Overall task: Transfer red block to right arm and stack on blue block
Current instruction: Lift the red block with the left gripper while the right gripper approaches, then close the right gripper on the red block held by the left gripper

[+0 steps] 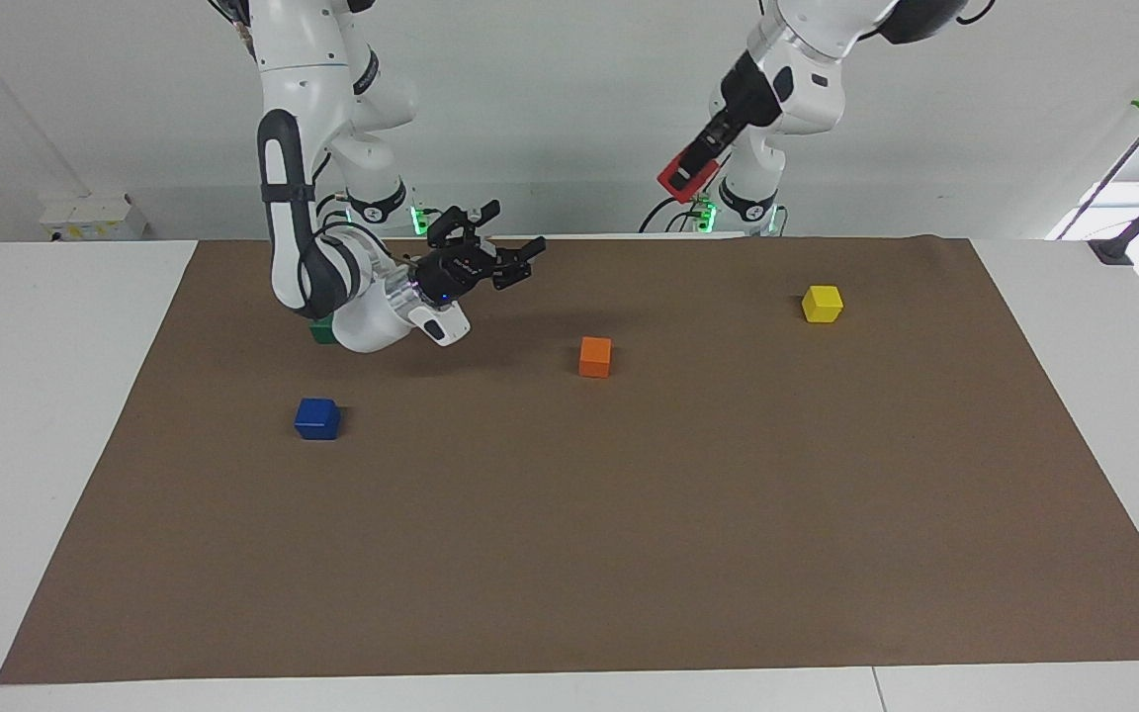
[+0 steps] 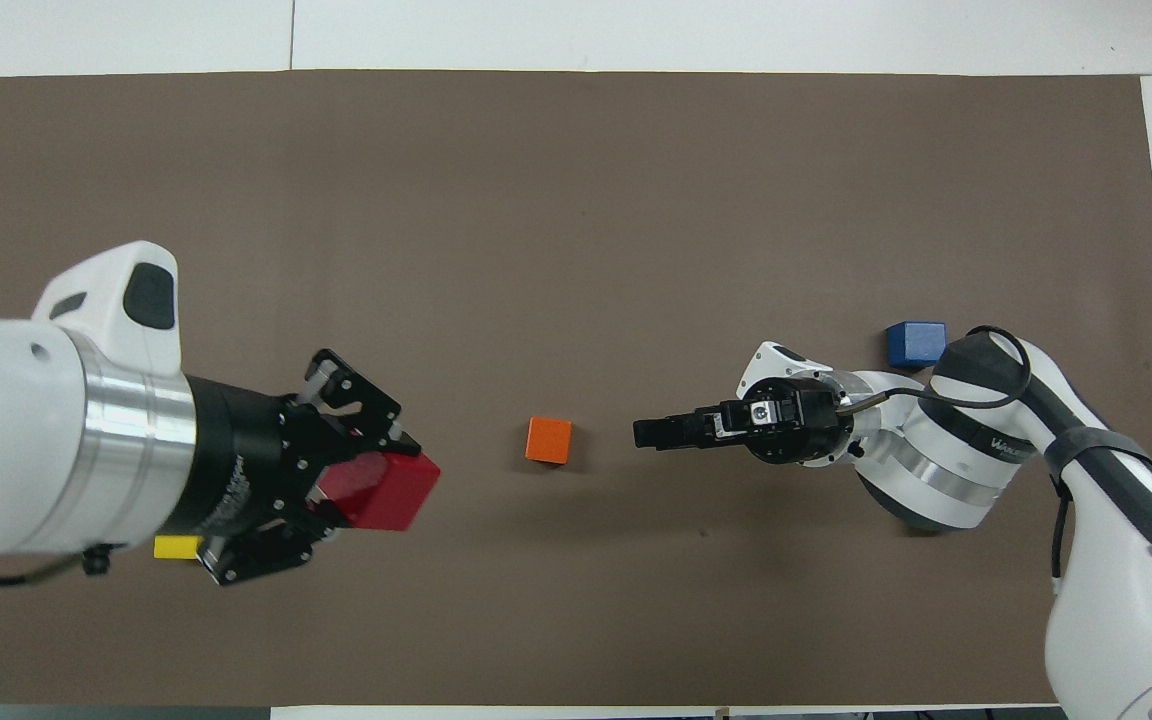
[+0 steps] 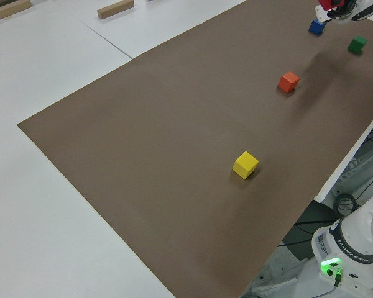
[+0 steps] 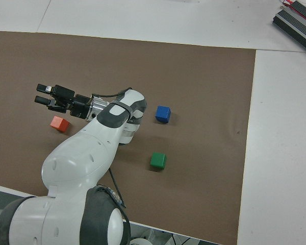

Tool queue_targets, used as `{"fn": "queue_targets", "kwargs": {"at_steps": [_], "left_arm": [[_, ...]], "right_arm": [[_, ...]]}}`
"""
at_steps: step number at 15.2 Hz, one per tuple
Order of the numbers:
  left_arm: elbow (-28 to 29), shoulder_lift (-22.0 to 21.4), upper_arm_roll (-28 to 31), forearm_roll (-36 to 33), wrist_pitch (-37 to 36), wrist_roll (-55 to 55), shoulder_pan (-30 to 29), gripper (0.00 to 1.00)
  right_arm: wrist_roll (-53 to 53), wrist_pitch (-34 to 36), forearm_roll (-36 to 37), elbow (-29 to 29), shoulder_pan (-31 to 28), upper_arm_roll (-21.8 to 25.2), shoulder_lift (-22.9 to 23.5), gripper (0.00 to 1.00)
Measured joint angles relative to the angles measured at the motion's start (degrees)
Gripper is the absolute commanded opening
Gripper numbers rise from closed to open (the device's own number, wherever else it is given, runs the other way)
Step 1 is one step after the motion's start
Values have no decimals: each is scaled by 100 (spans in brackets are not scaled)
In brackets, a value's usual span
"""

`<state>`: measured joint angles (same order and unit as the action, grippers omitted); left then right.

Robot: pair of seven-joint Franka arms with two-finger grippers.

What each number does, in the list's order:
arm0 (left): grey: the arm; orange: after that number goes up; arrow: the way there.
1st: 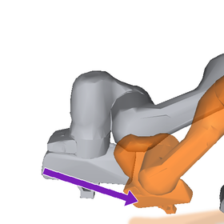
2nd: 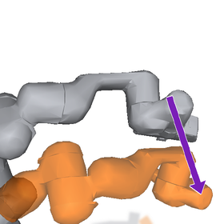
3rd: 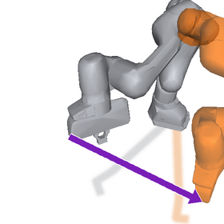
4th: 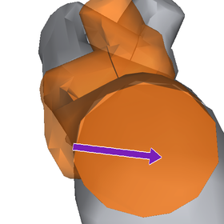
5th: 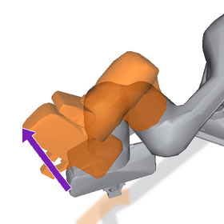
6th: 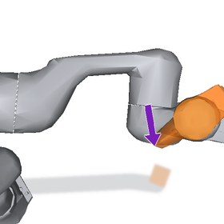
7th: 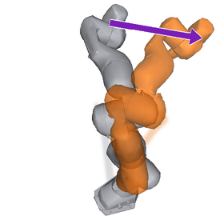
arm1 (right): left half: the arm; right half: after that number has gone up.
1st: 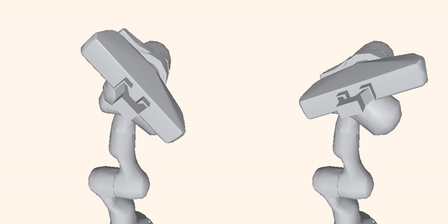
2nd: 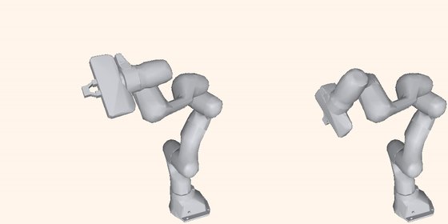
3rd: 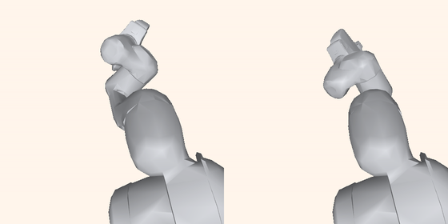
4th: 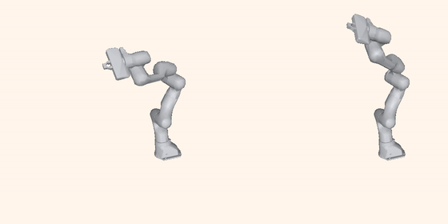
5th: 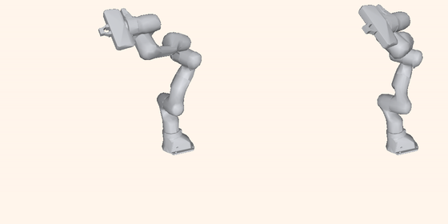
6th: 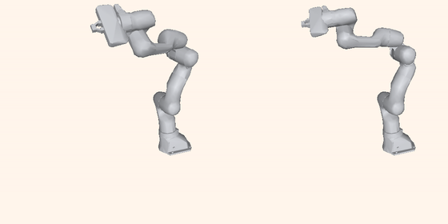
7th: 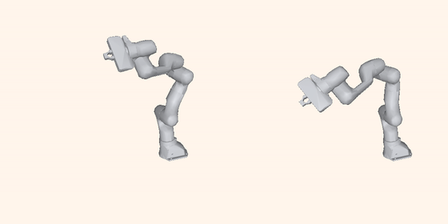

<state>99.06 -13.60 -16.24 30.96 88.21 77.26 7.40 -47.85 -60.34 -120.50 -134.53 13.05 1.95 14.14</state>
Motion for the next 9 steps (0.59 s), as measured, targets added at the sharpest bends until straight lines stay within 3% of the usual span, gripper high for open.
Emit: {"fn": "queue_targets", "kwargs": {"at_steps": [5, 9], "left_arm": [[782, -289, -343, 695, 1400, 1569, 81, 0], [1448, -645, -322, 763, 1635, 1970, 118, 0]], "right_arm": [[0, 301, -317, -15, 422, -29, 329, 100], [0, 628, -799, -52, 790, -46, 399, 100]]}}
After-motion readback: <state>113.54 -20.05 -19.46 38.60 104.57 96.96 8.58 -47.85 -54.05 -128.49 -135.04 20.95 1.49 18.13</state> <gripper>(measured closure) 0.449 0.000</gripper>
